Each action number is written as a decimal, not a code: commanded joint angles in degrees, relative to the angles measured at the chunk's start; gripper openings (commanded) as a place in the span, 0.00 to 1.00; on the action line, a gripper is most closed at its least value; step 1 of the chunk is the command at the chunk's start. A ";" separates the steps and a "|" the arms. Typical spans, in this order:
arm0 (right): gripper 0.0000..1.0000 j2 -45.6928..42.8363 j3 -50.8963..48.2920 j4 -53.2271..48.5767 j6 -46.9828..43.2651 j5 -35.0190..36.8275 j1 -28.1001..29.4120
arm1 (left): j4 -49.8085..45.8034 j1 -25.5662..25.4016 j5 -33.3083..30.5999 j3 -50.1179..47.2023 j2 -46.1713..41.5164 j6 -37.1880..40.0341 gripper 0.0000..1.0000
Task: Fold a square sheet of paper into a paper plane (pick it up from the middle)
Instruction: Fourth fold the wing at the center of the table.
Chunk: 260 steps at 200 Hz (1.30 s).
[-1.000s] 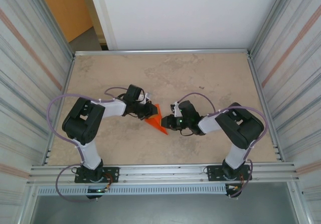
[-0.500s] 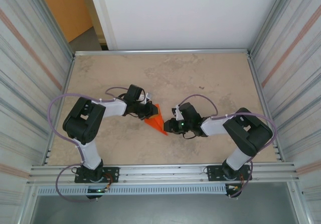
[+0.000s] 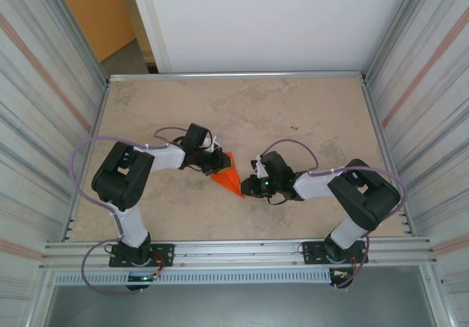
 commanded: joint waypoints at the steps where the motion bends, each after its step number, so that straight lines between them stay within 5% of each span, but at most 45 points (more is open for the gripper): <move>1: 0.13 0.62 -0.67 -0.79 -0.34 0.28 0.35 | -1.50 -0.24 -0.11 0.69 0.52 1.63 0.15; 260: 0.13 3.24 -3.10 1.16 3.66 1.14 -0.29 | -2.11 -0.40 0.52 4.28 4.81 3.25 0.15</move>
